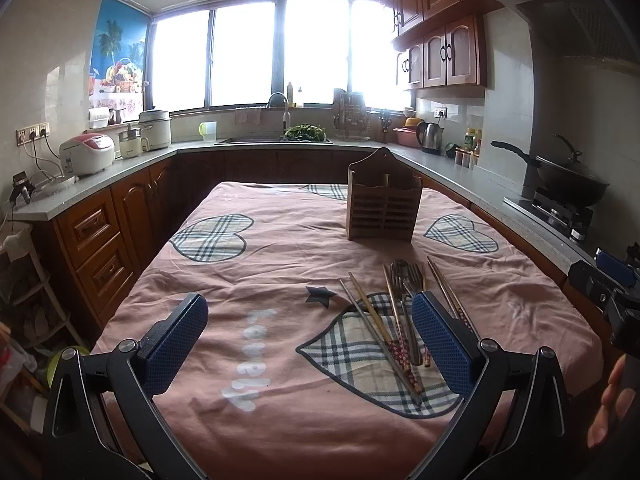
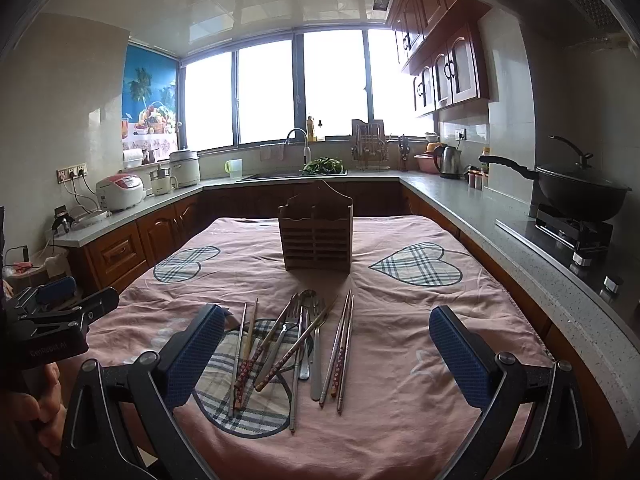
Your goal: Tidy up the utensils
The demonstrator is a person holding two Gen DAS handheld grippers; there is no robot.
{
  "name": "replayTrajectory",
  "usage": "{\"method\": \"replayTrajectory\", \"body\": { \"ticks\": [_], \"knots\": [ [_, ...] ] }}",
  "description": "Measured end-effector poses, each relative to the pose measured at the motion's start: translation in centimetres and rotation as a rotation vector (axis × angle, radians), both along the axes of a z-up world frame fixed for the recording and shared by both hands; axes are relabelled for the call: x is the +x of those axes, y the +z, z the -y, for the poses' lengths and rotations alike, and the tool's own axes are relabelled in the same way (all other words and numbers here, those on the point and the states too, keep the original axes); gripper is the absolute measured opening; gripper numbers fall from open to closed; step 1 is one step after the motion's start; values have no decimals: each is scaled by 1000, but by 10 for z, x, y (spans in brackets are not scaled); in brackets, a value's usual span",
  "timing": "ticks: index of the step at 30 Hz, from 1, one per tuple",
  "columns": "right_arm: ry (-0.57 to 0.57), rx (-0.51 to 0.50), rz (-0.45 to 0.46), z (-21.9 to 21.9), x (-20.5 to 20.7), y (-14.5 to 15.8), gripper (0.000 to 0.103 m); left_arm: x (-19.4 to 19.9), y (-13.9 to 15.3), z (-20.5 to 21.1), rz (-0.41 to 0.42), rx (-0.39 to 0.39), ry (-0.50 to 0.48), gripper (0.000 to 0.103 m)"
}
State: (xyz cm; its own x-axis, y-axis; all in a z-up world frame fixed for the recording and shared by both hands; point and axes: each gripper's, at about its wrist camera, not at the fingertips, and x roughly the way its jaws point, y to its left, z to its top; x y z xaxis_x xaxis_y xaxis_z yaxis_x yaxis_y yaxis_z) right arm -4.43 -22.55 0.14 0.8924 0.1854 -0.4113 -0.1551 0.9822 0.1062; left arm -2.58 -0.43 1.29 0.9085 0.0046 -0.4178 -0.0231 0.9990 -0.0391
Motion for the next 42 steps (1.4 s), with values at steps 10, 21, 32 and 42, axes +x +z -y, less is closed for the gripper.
{"method": "replayTrajectory", "body": {
  "ticks": [10, 21, 32, 42],
  "knots": [
    [10, 26, -86, 8, 35, -14, 103, 54, -21, -8, -166, -52, -32, 103],
    [33, 49, -226, 11, 95, -42, 89, 118, -41, -4, -288, -51, -63, 99],
    [39, 60, -406, 14, 172, -84, 45, 182, -69, 4, -430, -69, -96, 80],
    [28, 72, -508, 18, 219, -111, 31, 229, -94, 16, -552, -82, -120, 53]
  ]
}}
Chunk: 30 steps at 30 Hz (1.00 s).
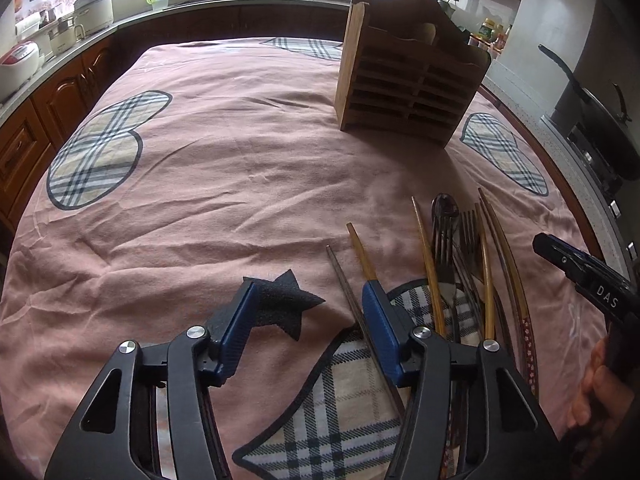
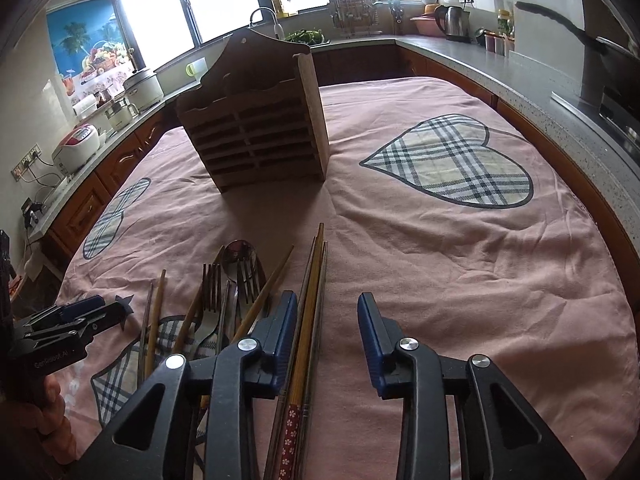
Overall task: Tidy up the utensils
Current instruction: 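Lower the left tool onto a wooden chopstick and close it while the right tool grasps another chopstick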
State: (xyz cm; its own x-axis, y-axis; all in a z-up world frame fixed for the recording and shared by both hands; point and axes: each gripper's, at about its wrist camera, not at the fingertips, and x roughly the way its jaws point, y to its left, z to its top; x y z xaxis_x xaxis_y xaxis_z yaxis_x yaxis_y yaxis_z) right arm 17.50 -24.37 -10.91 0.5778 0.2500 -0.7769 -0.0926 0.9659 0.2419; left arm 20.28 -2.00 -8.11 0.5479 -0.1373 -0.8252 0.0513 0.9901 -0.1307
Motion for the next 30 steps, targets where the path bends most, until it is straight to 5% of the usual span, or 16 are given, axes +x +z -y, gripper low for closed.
{"method": "replayTrajectory", "body": {
  "ticks": [9, 20, 28, 30],
  "knots": [
    [8, -6, -67, -6, 33, -20, 20, 24, -13, 6, -52, 12, -28, 39],
    [52, -64, -99, -20, 57, -32, 19, 32, -16, 19, -45, 72, -87, 36],
    [60, -68, -103, -24, 70, -32, 18, 36, -16, 28, -32, 97, -126, 11],
    [53, -57, -103, -22, 69, -33, 6, 35, -16, 27, -30, 86, -132, 10]
  ]
}}
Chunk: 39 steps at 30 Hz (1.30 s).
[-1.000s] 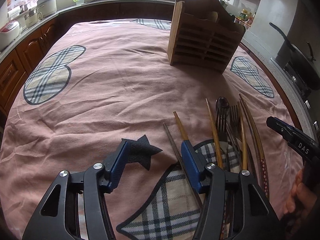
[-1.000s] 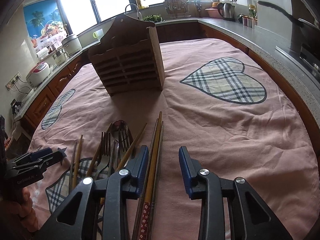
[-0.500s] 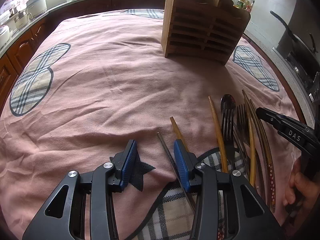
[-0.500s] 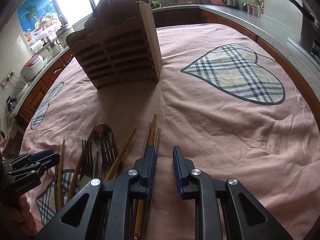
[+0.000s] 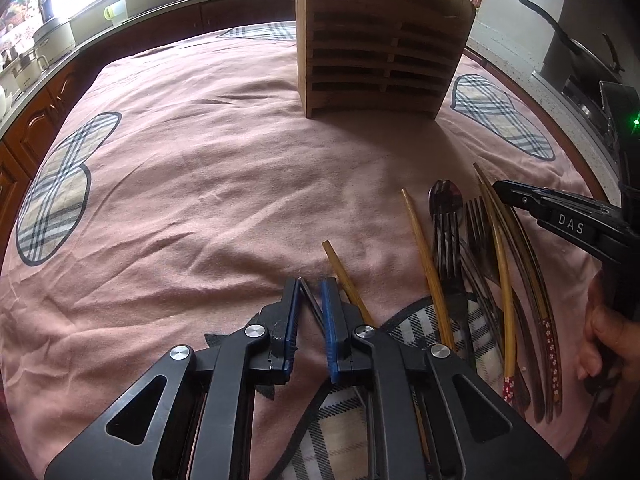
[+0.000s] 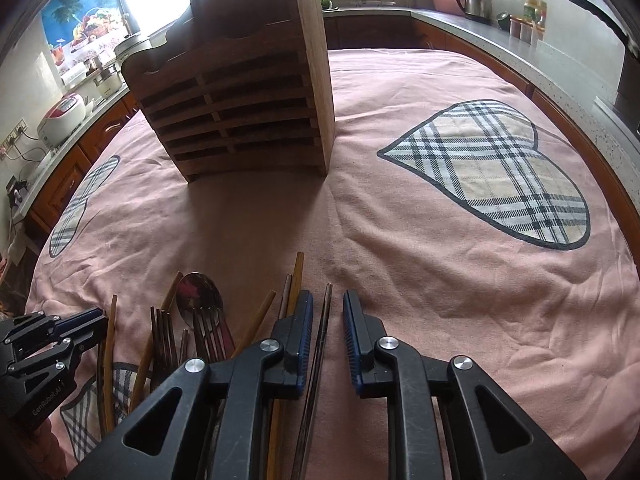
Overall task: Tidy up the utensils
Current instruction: 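Lower the left tool onto a wooden chopstick and close it while the right tool grasps another chopstick, then lift the left tool's chopstick toward the wooden holder while the right tool carries its chopstick there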
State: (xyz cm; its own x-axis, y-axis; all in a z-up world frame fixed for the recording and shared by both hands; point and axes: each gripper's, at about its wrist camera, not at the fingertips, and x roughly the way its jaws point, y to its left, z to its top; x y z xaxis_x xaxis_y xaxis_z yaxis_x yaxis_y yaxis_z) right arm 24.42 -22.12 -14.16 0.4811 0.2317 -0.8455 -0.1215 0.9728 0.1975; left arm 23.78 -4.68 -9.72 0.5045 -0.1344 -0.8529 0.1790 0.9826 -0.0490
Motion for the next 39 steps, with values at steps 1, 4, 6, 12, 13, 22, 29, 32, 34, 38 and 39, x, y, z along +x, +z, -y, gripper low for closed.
{"method": "replayTrajectory", "body": {
  "ticks": [1, 4, 6, 12, 13, 22, 29, 32, 34, 38, 39],
  "knots": [
    [-5, 19, -4, 2, 0, 0, 6, 0, 0, -2, -5, -17, 0, 9],
    [-19, 61, -6, 9, -1, 2, 5, -2, 3, -10, -26, -88, 7, 6],
    [-20, 84, 7, 11, -5, 8, 5, -6, 9, -13, -21, -114, 7, 5],
    [-12, 118, 55, 15, -18, 33, 4, -23, 40, -16, 37, -155, -3, 4],
    [-11, 119, 63, 15, -21, 37, 4, -26, 47, -17, 51, -160, -4, 4],
    [7, 138, 158, 10, -39, 84, 4, -48, 97, -29, 165, -200, -16, 3],
    [15, 151, 213, 12, -53, 112, 4, -62, 125, -41, 242, -233, -10, 3],
    [21, 155, 238, 11, -59, 123, 4, -69, 136, -46, 275, -241, -6, 3],
    [24, 155, 258, 10, -63, 131, 4, -73, 142, -49, 294, -245, -4, 3],
    [27, 153, 287, 9, -69, 142, 4, -80, 149, -54, 321, -253, 2, 3],
    [28, 153, 294, 9, -71, 145, 4, -82, 151, -55, 326, -255, 3, 3]
  ]
}}
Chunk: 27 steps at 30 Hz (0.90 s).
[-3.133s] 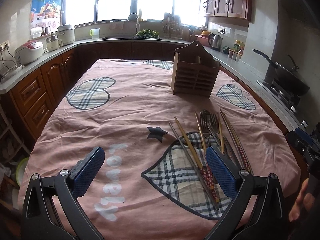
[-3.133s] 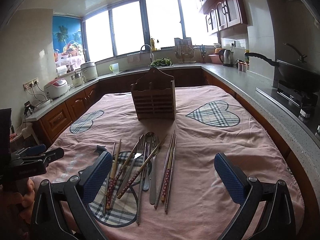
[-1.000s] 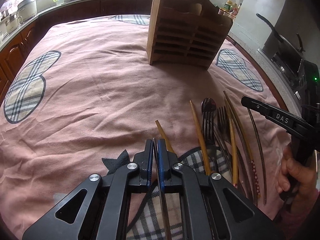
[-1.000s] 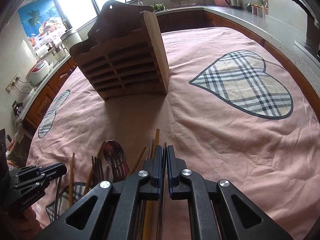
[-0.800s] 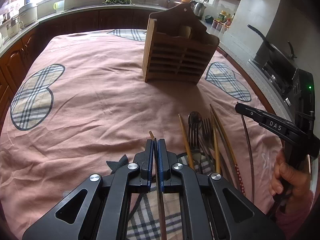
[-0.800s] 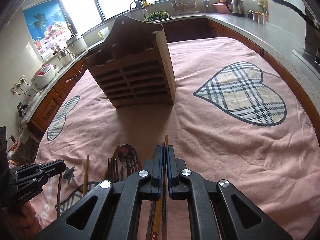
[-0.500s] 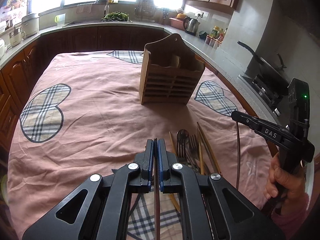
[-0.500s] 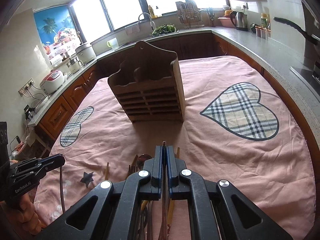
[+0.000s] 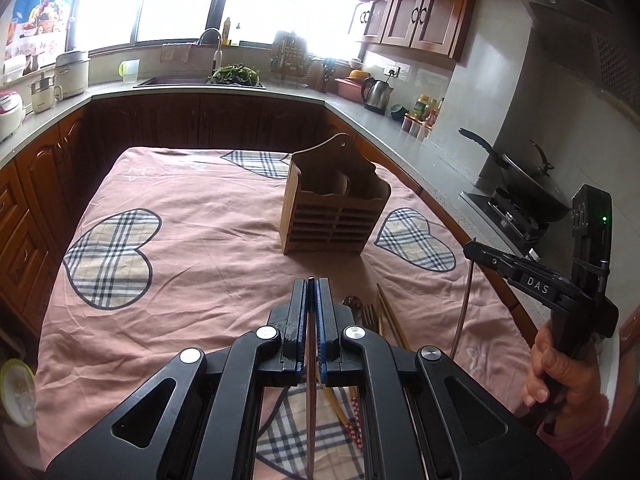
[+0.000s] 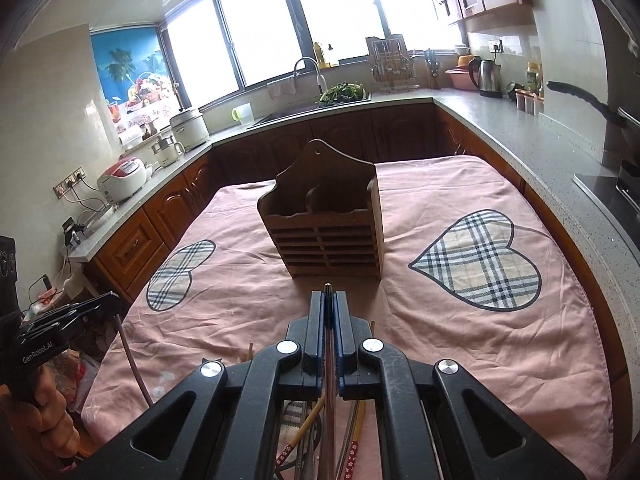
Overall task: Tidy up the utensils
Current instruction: 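Lift the left tool's chopstick toward the wooden holder while the right tool carries its chopstick there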
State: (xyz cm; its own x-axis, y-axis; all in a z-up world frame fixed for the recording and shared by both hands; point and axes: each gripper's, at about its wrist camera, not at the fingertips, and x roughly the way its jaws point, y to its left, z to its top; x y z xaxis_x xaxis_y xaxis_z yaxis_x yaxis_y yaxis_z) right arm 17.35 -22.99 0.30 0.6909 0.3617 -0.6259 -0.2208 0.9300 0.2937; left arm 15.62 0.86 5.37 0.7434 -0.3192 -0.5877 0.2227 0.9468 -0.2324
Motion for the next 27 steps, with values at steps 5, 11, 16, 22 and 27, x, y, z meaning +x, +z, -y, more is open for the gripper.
{"method": "replayTrajectory", "body": {
  "ticks": [5, 11, 16, 22, 27],
  "knots": [
    [3, 6, 26, 0, -4, 11, 4, -7, 7, -4, 27, -11, 7, 3],
    [-3, 15, 54, 2, -6, 21, 4, -9, 15, -9, 62, -37, 16, 3],
    [-12, 24, 80, 5, -3, 28, 4, -5, 22, -13, 95, -59, 33, 3],
    [-23, 43, 111, 7, 7, 38, 4, 9, 32, -18, 135, -81, 51, 3],
    [-38, 64, 148, 10, 23, 52, 4, 29, 49, -20, 182, -100, 68, 3]
  ]
}}
